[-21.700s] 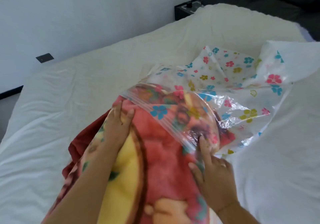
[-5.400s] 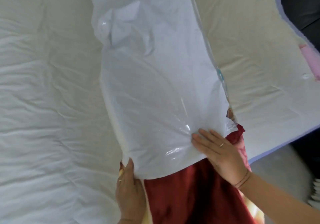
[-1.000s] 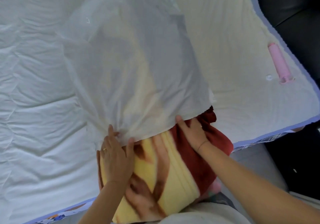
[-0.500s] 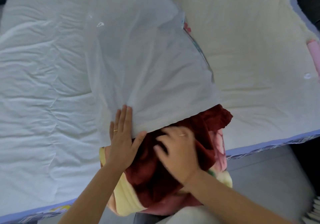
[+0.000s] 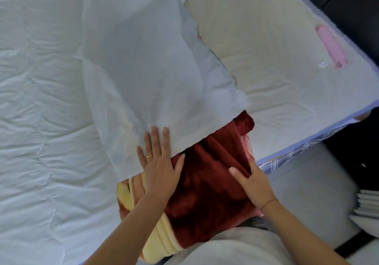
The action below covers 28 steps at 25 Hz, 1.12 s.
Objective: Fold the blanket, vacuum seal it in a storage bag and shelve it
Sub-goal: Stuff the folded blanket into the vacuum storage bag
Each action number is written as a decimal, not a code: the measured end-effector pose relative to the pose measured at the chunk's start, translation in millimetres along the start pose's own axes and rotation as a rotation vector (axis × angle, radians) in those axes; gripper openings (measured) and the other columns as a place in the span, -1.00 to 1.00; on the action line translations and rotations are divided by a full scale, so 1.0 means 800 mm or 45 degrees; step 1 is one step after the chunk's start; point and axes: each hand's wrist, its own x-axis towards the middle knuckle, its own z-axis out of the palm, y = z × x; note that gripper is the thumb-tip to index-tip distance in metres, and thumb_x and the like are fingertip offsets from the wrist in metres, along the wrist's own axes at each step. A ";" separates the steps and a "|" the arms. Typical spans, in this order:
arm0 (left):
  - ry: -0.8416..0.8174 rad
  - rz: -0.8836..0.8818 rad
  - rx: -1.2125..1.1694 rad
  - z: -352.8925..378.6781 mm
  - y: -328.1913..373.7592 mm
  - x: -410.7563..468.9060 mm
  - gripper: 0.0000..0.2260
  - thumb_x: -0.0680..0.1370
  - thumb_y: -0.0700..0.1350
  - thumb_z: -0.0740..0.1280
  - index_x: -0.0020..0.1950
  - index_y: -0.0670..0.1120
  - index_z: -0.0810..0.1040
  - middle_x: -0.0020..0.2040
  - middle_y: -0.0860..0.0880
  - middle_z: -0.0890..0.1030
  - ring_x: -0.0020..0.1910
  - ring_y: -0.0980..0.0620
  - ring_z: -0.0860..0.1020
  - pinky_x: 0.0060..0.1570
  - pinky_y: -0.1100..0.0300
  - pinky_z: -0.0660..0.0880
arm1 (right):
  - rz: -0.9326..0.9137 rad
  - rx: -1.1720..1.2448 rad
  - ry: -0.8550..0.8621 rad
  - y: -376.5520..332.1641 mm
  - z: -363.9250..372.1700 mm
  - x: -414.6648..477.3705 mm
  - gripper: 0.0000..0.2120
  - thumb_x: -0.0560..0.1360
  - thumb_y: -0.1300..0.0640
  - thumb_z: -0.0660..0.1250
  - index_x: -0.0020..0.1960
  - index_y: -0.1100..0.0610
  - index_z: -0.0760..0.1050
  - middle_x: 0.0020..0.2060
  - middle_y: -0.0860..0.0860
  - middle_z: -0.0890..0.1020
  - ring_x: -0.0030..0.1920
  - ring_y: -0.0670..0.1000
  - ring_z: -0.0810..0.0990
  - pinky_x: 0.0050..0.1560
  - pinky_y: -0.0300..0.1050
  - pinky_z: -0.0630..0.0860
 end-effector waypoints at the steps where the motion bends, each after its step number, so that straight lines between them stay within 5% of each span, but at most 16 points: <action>1: 0.013 -0.024 0.009 0.002 0.004 0.000 -0.33 0.56 0.22 0.00 0.57 0.02 -0.21 0.58 -0.10 -0.05 0.55 -0.14 -0.07 0.46 -0.23 0.02 | 0.069 0.166 0.102 0.003 -0.014 0.017 -0.56 0.34 -0.35 0.27 -0.05 -0.01 0.52 -0.15 -0.09 0.59 -0.02 -0.01 0.54 -0.06 -0.38 0.39; 2: 0.021 -0.058 0.006 0.004 0.007 0.005 -0.34 0.57 0.20 -0.01 0.57 0.01 -0.20 0.58 -0.09 -0.03 0.55 -0.14 -0.05 0.46 -0.24 0.04 | 0.157 0.321 0.273 0.007 -0.032 0.040 -0.43 0.29 -0.42 0.16 -0.05 0.03 0.54 -0.13 -0.05 0.58 0.02 0.03 0.53 -0.01 -0.33 0.39; 4: 0.020 -0.131 -0.013 0.007 0.009 0.016 -0.36 0.58 0.19 -0.03 0.57 0.02 -0.20 0.58 -0.07 -0.01 0.55 -0.12 -0.03 0.46 -0.23 0.03 | 0.421 0.517 0.400 0.021 -0.065 0.086 -0.18 0.24 -0.52 0.12 0.24 0.05 0.46 0.23 0.03 0.49 0.32 0.11 0.41 0.26 -0.09 0.31; 6: 0.028 -0.135 -0.017 0.009 0.010 0.015 -0.37 0.58 0.20 -0.03 0.57 0.03 -0.19 0.58 -0.06 -0.01 0.55 -0.09 -0.04 0.47 -0.21 0.02 | 0.696 0.718 0.152 0.037 -0.062 0.114 0.02 0.16 -0.60 0.15 0.47 -0.06 0.22 0.48 0.02 0.26 0.46 0.13 0.25 0.43 0.12 0.13; 8: 0.030 -0.114 -0.030 0.012 0.007 0.012 -0.38 0.58 0.21 -0.04 0.57 0.03 -0.17 0.58 -0.04 0.00 0.55 -0.06 -0.05 0.48 -0.18 0.00 | 0.728 0.893 -0.147 0.023 -0.027 0.128 -0.12 0.21 -0.60 0.15 0.35 -0.10 0.38 0.30 0.02 0.49 0.28 0.09 0.45 0.41 0.13 0.24; 10: 0.033 -0.155 -0.060 0.008 -0.004 0.012 -0.37 0.57 0.22 -0.05 0.57 0.01 -0.12 0.58 -0.03 0.02 0.55 -0.04 -0.03 0.48 -0.17 -0.01 | 0.585 0.813 -0.355 -0.005 0.010 0.132 -0.31 0.33 -0.54 0.16 0.27 -0.11 0.48 0.15 0.00 0.60 0.17 0.00 0.53 0.33 0.03 0.36; 14: 0.153 -0.435 -0.423 -0.038 -0.060 0.031 -0.29 0.50 0.26 -0.01 0.56 -0.08 0.02 0.55 -0.08 0.13 0.53 -0.08 0.11 0.48 -0.09 0.07 | 0.238 0.737 -0.504 -0.067 0.065 0.113 -0.51 0.56 -0.18 0.21 0.44 -0.03 0.33 0.36 -0.01 0.47 0.28 -0.04 0.48 0.40 0.00 0.33; 16: 0.245 -0.536 -0.682 -0.078 -0.099 0.033 -0.27 0.47 0.30 0.04 0.56 -0.04 0.07 0.56 -0.05 0.12 0.53 0.00 0.10 0.49 0.10 0.04 | -0.067 0.642 -0.549 -0.102 0.106 0.085 -0.43 0.54 -0.13 0.26 0.49 -0.07 0.19 0.36 -0.13 0.41 0.33 -0.14 0.42 0.43 -0.14 0.28; 19: 0.244 -0.602 -0.967 -0.139 -0.149 0.014 -0.32 0.48 0.36 0.17 0.53 0.14 0.12 0.52 0.13 0.17 0.50 0.16 0.14 0.41 0.26 0.05 | -0.468 0.255 -0.764 -0.158 0.181 0.040 -0.23 0.42 -0.36 0.26 0.52 -0.24 0.00 0.36 -0.36 0.30 0.39 -0.30 0.29 0.43 -0.29 0.19; 21: 0.213 -0.526 -0.956 -0.155 -0.169 0.000 -0.28 0.40 0.41 0.16 0.52 0.25 0.06 0.51 0.19 0.17 0.48 0.20 0.17 0.45 0.17 0.10 | -0.659 -0.009 -0.784 -0.174 0.229 0.020 -0.22 0.39 -0.42 0.18 0.51 -0.28 -0.06 0.43 -0.31 0.24 0.46 -0.24 0.20 0.45 -0.24 0.11; 25: 0.403 -0.608 -0.451 -0.154 -0.223 0.003 -0.10 0.31 0.44 0.24 0.54 0.12 0.03 0.52 -0.02 0.20 0.45 -0.19 0.26 0.35 -0.27 0.26 | -0.922 -0.362 -0.939 -0.193 0.294 -0.006 -0.30 0.40 -0.37 0.10 0.50 -0.30 0.01 0.45 -0.16 0.33 0.43 -0.05 0.26 0.41 0.00 0.16; 26: 0.443 -0.662 -0.383 -0.151 -0.236 0.004 -0.09 0.31 0.43 0.24 0.54 0.04 0.07 0.50 -0.08 0.25 0.45 -0.18 0.26 0.34 -0.27 0.26 | -1.055 -0.312 -0.850 -0.199 0.298 -0.009 -0.37 0.43 -0.29 0.16 0.47 -0.25 0.18 0.34 -0.10 0.48 0.32 -0.03 0.41 0.32 0.04 0.33; 28: 0.490 -0.704 -0.367 -0.143 -0.254 -0.004 -0.10 0.33 0.41 0.24 0.52 -0.06 0.10 0.47 -0.14 0.30 0.45 -0.16 0.27 0.33 -0.25 0.25 | -1.397 -0.213 -0.282 -0.215 0.298 0.000 -0.62 0.42 -0.07 0.32 0.22 -0.05 0.48 0.01 0.00 0.64 0.02 0.00 0.53 0.03 0.01 0.51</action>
